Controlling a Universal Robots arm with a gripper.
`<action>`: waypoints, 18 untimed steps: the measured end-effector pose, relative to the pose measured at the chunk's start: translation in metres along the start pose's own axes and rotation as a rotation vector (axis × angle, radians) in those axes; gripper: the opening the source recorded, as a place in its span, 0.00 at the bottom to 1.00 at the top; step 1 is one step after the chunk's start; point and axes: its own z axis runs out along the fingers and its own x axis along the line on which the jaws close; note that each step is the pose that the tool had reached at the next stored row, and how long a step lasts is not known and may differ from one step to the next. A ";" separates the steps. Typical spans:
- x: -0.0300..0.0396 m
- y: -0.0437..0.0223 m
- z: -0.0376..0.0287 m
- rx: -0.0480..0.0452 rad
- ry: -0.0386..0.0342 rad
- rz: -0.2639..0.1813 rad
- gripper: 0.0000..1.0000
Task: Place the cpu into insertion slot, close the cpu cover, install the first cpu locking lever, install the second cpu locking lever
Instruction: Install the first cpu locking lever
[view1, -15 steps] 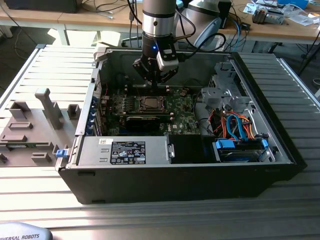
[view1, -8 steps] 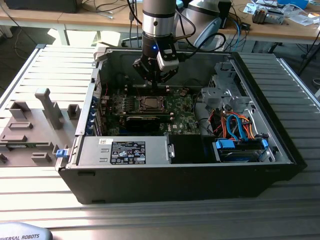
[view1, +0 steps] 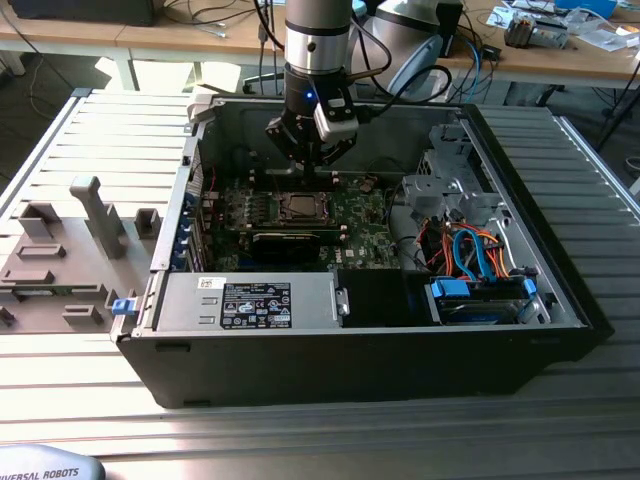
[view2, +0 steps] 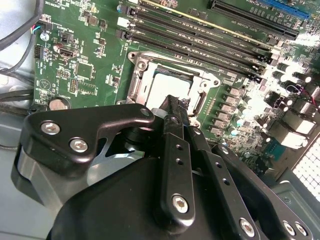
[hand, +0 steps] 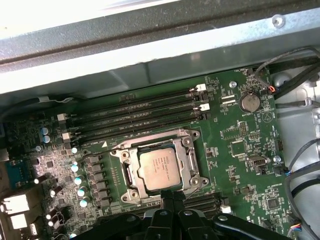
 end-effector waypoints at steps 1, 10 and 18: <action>0.0000 0.0000 0.0000 0.0000 -0.0001 -0.001 0.11; 0.0000 0.0000 0.0000 -0.0003 -0.0007 -0.011 0.11; 0.0000 0.0000 0.0000 -0.0006 -0.0016 -0.024 0.11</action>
